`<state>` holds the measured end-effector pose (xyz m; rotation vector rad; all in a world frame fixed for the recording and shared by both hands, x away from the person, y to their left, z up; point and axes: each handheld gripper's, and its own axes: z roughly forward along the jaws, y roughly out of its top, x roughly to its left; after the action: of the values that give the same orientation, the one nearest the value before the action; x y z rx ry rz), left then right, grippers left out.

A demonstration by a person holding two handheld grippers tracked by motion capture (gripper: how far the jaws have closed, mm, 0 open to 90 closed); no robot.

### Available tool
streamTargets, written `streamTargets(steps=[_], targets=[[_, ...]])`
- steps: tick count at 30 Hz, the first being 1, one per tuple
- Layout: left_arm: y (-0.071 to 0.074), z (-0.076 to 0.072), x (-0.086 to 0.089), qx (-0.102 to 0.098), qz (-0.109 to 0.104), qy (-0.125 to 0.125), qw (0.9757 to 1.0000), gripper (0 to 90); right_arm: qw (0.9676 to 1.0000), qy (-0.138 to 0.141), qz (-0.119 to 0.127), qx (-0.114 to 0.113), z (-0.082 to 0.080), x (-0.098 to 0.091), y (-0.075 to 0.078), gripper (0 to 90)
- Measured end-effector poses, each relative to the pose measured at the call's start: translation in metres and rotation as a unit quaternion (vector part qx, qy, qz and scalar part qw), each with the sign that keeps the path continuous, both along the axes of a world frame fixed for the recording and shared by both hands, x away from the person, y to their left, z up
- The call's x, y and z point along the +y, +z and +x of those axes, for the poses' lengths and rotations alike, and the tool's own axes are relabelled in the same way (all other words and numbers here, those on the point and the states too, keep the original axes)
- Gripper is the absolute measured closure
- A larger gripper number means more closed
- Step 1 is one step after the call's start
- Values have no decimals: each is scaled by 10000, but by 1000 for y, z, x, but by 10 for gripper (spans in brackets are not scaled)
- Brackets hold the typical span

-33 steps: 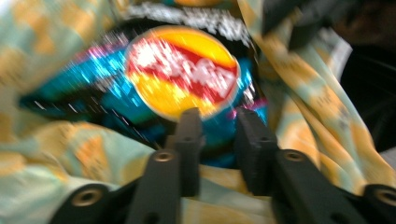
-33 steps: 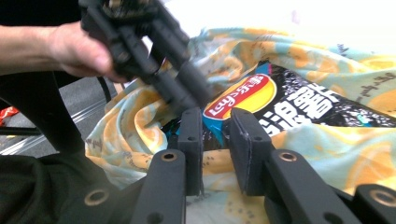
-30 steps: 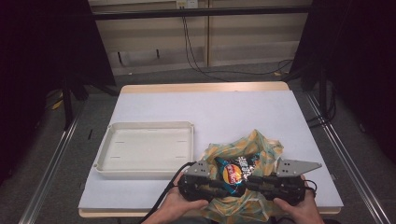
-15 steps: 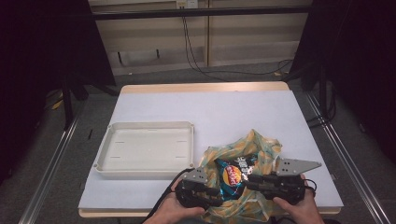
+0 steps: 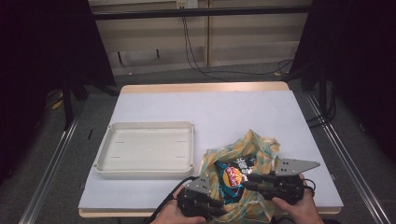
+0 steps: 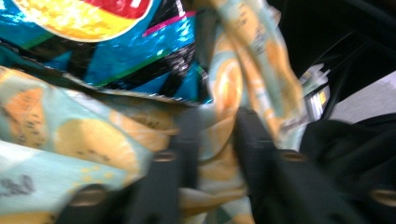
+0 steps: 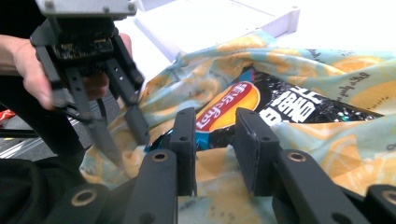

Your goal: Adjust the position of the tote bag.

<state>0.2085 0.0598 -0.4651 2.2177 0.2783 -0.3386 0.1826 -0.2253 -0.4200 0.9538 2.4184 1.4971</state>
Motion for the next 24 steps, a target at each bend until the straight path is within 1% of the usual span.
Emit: streamTargets(steps=[1, 2, 3, 4, 5, 6, 7, 8, 9, 10, 11, 12, 13, 14, 15, 17, 19, 20, 21, 22, 23, 24], targets=[[1, 1, 0, -34, 23, -49, 10000, 831, 10000, -2, -6, 0, 0, 0, 0, 692], [2, 0, 0, -30, -21, -52, 10000, 900, 10000, -2, -6, 2, 0, 0, 0, 692], [4, 1, 0, -61, -105, -163, 9998, 900, 10000, -4, -9, 2, 0, 0, 0, 692], [7, 0, 1, -117, -110, -218, 9996, 900, 10000, 1, -3, 0, 0, 0, 0, 692], [9, -1, 2, -155, -235, -249, 9993, 900, 10000, -8, 4, 8, 0, -1, 0, 692], [11, -3, 2, -153, -332, -262, 9990, 900, 10000, -13, -1, 0, 0, -1, -1, 692], [12, -4, 2, -201, -274, -351, 9988, 900, 10000, -34, 4, -8, 0, -2, 0, 692], [12, -7, 0, -328, -295, -448, 9980, 900, 10000, -39, 17, -2, 0, -2, 0, 691], [11, -10, -1, -349, -339, -519, 9975, 900, 10000, -55, 12, -12, 1, -2, 0, 691], [12, -13, -3, -335, -302, -638, 9969, 900, 10000, -55, 15, -14, 1, -2, 0, 690], [11, -14, -5, -342, -291, -685, 9966, 900, 10000, -53, -1, -15, 1, -2, 0, 684], [10, -16, -7, -373, -173, -778, 9961, 900, 10000, -52, -19, -22, 1, -2, 0, 683], [7, -17, -9, -329, -187, -787, 9962, 900, 10000, -43, -31, -8, 0, -1, -1, 682], [4, -16, -11, -272, -136, -804, 9963, 900, 10000, -39, -52, 0, 1, -1, -1, 680], [2, -16, -13, -273, -100, -848, 9960, 900, 10000, -32, -78, 6, 1, 0, -2, 670], [-2, -14, -16, -214, 6, -844, 9962, 900, 9999, -8, -137, 8, 1, 2, -3, 639], [-4, -12, -18, -260, 116, -854, 9959, 900, 9998, 4, -198, 16, 2, 3, -4, 630], [-6, -12, -20, -244, 103, -840, 9961, 900, 9997, -8, -231, 16, 2, 4, -5, 624], [-6, -11, -20, -306, 218, -838, 9958, 900, 9996, -14, -274, 8, 2, 5, -5, 624], [-8, -11, -22, -249, 160, -836, 9961, 900, 9996, -19, -281, 11, 2, 5, -6, 624], [-9, -12, -23, -244, 220, -821, 9961, 900, 9996, -8, -291, 21, 3, 5, -6, 624], [-9, -14, -24, -218, 217, -835, 9960, 900, 9994, -53, -328, 17, 3, 5, -6, 622]])
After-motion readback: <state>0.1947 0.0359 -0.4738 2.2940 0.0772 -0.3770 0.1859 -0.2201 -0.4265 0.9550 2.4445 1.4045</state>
